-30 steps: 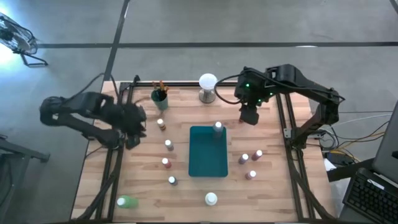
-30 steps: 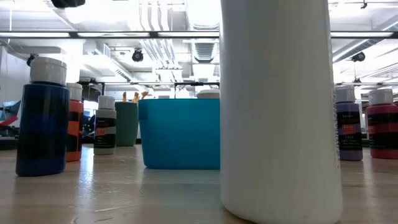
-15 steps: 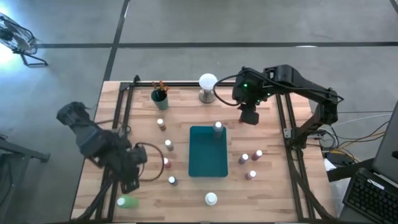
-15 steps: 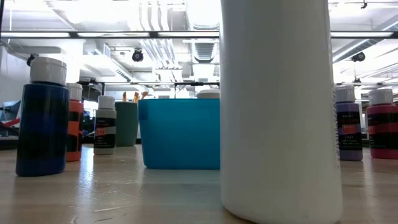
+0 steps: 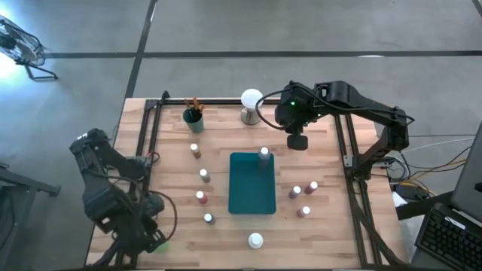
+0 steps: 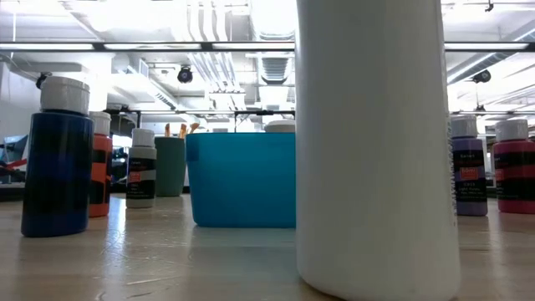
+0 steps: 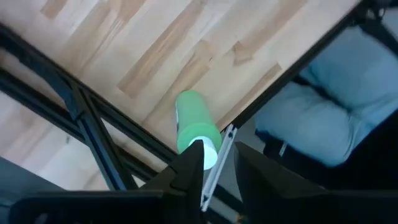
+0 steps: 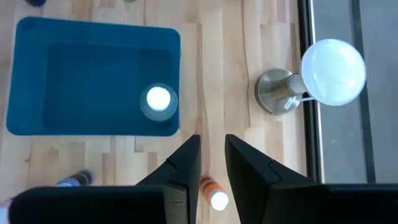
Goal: Pick & Place Paint Supplies
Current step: Put the green paint bottle into the blue bin
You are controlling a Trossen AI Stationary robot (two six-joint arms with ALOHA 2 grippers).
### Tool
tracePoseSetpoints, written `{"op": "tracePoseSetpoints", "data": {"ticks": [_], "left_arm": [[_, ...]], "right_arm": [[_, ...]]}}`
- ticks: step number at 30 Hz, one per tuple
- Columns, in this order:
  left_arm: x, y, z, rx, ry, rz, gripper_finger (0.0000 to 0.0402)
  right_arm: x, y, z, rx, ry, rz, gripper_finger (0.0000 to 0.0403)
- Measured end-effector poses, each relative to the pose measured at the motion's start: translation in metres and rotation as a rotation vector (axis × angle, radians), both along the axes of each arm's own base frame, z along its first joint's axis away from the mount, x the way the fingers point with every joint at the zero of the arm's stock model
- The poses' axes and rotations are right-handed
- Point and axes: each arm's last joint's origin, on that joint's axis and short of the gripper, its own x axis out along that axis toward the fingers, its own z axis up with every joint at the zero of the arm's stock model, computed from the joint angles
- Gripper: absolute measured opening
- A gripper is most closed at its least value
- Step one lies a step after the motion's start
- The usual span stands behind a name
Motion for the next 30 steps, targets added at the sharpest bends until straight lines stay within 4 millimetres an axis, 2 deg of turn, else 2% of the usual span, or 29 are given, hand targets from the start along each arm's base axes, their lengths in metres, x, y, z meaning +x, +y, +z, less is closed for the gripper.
{"op": "tracePoseSetpoints", "data": {"ticks": [6, 11, 19, 25, 30], "left_arm": [[-0.013, -0.007, -0.002, 0.026, -0.008, 0.138, 0.0143], [-0.015, -0.023, -0.017, -0.011, 0.078, 0.182, 0.0178], [-0.005, -0.042, -0.045, -0.082, 0.078, 0.148, 0.0182], [-0.009, -0.045, -0.063, -0.092, 0.196, 0.126, 0.0182], [-0.01, -0.044, -0.066, -0.087, 0.219, 0.129, 0.0182]], "right_arm": [[0.001, 0.0, -0.003, -0.008, 0.007, 0.018, 0.0081], [0.001, 0.0, -0.003, -0.012, 0.008, 0.025, 0.0098], [0.003, -0.002, -0.002, -0.026, -0.012, 0.037, 0.0116], [0.003, -0.003, -0.001, -0.025, -0.017, 0.029, 0.013], [0.003, -0.004, -0.001, -0.025, -0.018, 0.026, 0.014]]}}
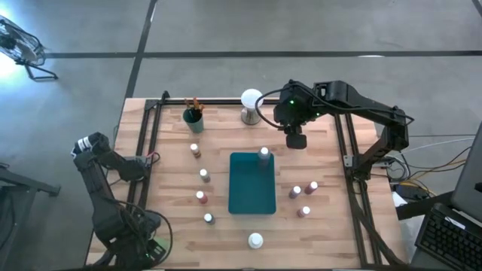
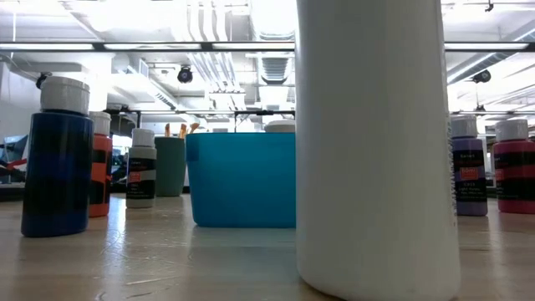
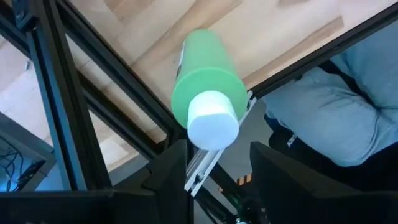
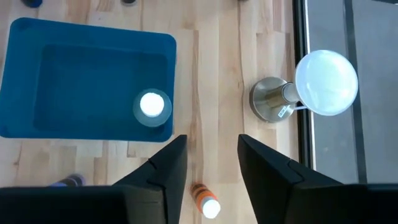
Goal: Pick & Place Paint Supplies
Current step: Put the green paint bottle into the blue bin
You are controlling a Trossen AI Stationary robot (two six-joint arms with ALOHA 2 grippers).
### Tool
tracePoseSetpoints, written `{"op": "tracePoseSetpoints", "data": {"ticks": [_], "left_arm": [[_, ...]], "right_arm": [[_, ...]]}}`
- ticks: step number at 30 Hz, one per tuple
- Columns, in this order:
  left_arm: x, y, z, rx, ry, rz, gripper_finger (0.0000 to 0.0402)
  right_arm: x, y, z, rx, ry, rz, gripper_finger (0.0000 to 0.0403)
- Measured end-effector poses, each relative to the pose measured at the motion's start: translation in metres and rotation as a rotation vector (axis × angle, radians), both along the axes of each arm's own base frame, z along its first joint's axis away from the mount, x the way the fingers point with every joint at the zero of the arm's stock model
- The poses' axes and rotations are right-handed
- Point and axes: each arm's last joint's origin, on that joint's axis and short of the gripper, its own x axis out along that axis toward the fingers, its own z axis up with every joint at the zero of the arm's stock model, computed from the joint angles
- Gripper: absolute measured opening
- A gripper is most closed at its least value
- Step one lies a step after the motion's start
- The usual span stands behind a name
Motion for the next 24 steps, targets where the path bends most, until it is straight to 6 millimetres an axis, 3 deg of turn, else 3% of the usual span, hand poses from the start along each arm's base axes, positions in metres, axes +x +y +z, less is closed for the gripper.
{"op": "tracePoseSetpoints", "data": {"ticks": [7, 24], "left_arm": [[-0.001, 0.0, -0.002, 0.03, -0.039, 0.007, 0.0181], [-0.003, -0.003, -0.019, 0.063, -0.088, 0.001, 0.0181]], "right_arm": [[0.0, 0.0, 0.0, 0.0, -0.001, 0.0, 0.0144], [0.002, -0.001, 0.001, -0.006, -0.025, 0.0, 0.0087]]}}
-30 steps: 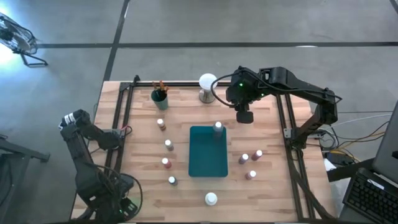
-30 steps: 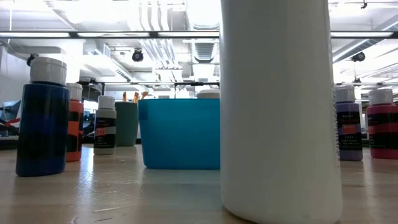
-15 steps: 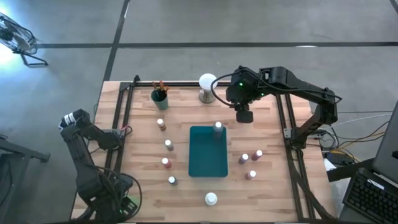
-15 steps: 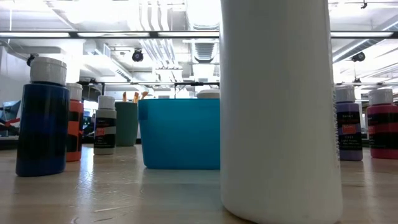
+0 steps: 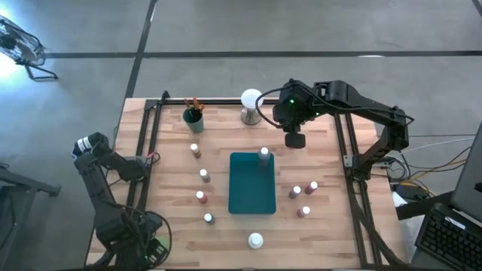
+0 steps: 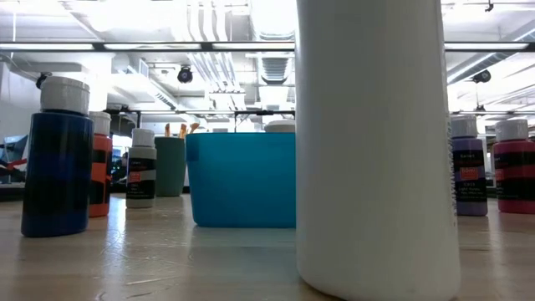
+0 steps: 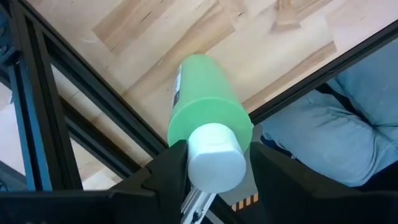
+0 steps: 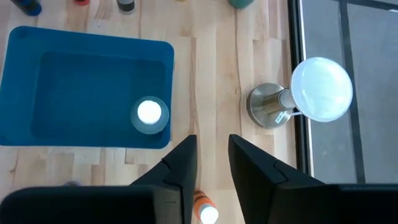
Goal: Pick & Place Paint Supplies
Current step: Put the green paint bottle into the blue bin
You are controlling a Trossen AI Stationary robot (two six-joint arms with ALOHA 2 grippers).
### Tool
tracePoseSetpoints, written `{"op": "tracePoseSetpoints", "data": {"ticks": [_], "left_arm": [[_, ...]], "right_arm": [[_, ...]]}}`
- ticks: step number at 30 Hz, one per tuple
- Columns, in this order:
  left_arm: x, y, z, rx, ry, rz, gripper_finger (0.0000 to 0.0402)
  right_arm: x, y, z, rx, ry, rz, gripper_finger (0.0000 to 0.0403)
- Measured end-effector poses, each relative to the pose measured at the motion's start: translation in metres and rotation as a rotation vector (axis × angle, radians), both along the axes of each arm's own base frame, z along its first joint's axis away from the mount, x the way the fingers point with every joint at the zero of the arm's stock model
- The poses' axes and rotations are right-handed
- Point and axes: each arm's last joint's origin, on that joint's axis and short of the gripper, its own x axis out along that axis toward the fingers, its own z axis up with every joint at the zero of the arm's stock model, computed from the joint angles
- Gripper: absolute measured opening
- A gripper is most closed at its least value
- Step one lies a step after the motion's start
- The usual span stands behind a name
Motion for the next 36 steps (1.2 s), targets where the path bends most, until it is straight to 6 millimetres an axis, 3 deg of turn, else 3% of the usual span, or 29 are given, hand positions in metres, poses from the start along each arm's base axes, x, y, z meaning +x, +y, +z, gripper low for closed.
{"op": "tracePoseSetpoints", "data": {"ticks": [11, 21, 29, 36], "left_arm": [[-0.002, 0.0, -0.003, -0.011, 0.041, -0.016, 0.0125], [-0.001, 0.0, -0.003, 0.0, 0.011, -0.079, 0.0124], [-0.003, 0.004, 0.0, 0.005, -0.021, -0.131, 0.0124], [-0.008, 0.02, 0.019, -0.02, -0.124, -0.119, 0.0124]], "right_arm": [[0.0, -0.001, 0.0, -0.001, -0.001, -0.001, 0.0061], [0.001, -0.001, 0.001, -0.007, -0.017, 0.002, 0.0052], [0.001, -0.001, 0.001, -0.007, -0.018, 0.002, 0.0074], [0.001, -0.001, 0.001, -0.007, -0.019, 0.002, 0.0097]]}}
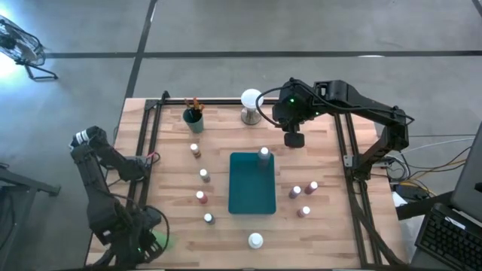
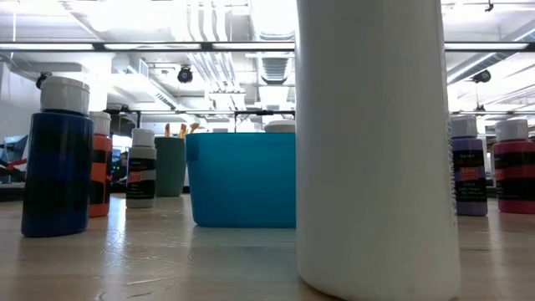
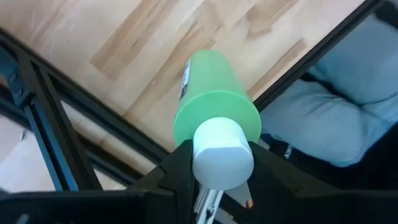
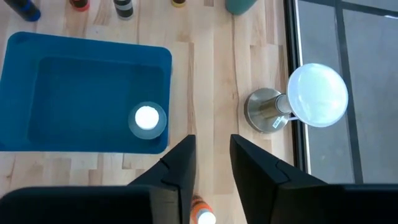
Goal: Pick & Place Paint Supplies
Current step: Put the green paint bottle into the blue bin
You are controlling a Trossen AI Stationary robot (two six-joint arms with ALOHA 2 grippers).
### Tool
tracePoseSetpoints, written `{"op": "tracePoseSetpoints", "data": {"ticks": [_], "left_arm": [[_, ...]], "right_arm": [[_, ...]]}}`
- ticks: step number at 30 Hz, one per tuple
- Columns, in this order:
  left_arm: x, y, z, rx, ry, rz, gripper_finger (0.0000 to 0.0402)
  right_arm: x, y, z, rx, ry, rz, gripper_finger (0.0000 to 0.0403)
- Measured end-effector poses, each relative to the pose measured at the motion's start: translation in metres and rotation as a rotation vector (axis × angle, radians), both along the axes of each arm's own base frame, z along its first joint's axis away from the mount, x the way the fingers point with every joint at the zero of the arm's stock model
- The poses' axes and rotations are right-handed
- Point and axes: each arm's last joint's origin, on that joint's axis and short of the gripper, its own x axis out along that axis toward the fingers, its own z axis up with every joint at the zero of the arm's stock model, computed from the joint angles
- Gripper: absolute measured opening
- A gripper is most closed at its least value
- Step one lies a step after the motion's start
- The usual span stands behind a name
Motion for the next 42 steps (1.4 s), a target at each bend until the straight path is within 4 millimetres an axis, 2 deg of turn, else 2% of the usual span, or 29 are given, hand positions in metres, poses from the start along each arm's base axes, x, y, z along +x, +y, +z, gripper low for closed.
{"op": "tracePoseSetpoints", "data": {"ticks": [9, 21, 27, 36, 42], "left_arm": [[-0.004, 0.025, 0.021, -0.016, -0.128, 0.0, 0.0124], [0.005, 0.068, 0.046, -0.059, -0.258, -0.033, 0.0124], [0.013, 0.092, 0.055, -0.027, -0.355, -0.103, 0.0124], [0.04, 0.13, 0.059, 0.1, -0.464, -0.201, 0.0124], [0.055, 0.152, 0.075, 0.144, -0.599, -0.269, 0.0124]], "right_arm": [[0.0, 0.0, 0.0, 0.008, -0.002, -0.013, 0.0118], [0.0, 0.0, 0.0, 0.018, -0.005, -0.028, 0.0134], [0.003, 0.0, -0.002, 0.036, -0.024, -0.036, 0.0116], [0.023, 0.003, -0.025, 0.189, -0.125, 0.09, 0.0087], [0.026, 0.002, -0.036, 0.196, -0.101, 0.088, 0.0082]]}}
